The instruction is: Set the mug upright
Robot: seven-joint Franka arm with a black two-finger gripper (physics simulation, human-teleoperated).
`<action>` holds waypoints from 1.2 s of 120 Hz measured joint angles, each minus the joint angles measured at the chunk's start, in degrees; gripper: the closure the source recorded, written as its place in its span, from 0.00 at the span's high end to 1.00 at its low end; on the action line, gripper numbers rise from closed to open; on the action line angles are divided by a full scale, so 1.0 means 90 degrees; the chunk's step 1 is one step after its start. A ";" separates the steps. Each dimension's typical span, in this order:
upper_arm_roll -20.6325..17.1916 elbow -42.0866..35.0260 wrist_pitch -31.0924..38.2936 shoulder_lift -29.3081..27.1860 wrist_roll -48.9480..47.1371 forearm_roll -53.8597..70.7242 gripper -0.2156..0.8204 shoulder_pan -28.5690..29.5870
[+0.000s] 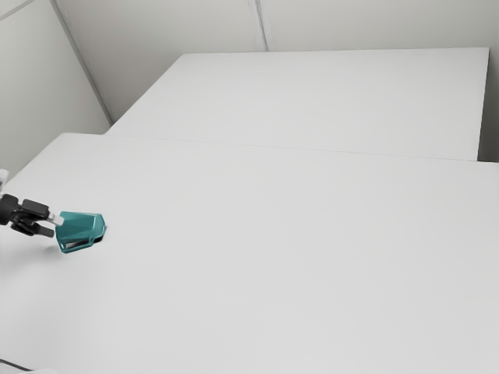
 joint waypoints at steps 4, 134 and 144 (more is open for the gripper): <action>-0.0009 0.0006 -0.0017 0.0011 0.0054 -0.0044 0.79 -0.0001; -0.0195 0.0447 -0.1096 0.0421 0.0450 -0.0925 0.12 0.0225; -0.0195 0.0445 -0.1134 0.0421 0.0449 -0.0942 0.09 0.0219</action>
